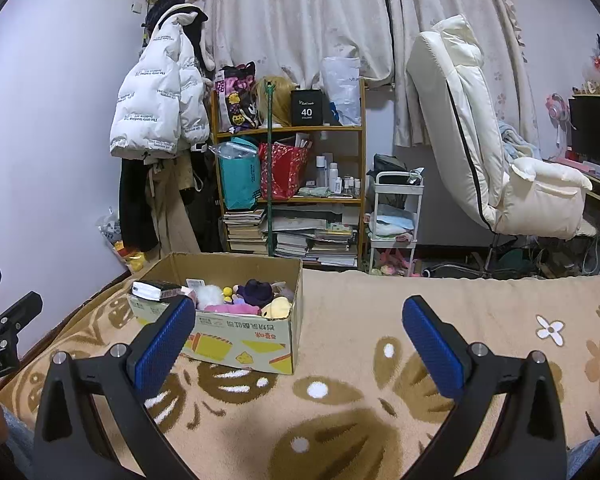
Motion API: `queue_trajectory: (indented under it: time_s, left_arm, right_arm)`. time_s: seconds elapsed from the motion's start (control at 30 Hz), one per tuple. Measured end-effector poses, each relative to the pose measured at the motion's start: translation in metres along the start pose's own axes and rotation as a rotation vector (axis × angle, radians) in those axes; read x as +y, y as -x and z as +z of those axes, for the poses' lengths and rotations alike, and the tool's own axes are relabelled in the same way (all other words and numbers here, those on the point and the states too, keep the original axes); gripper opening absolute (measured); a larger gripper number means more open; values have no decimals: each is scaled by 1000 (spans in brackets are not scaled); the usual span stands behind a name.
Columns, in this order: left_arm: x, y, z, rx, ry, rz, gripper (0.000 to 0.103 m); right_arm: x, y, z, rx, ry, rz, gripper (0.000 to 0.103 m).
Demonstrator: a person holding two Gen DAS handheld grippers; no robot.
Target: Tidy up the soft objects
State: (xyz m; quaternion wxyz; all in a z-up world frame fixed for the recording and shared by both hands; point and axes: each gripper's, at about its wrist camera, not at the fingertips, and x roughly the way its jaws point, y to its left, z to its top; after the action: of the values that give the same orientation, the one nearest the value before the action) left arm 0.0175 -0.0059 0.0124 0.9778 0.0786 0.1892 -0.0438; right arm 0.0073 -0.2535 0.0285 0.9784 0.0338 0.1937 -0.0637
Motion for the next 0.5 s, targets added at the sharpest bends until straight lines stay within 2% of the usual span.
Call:
queue_trajectory:
  time_s: [0.5]
  left_arm:
    - [-5,2,-2,4,-39,13,102]
  right_arm:
    - [-2,-3,-7,9,14,8,103]
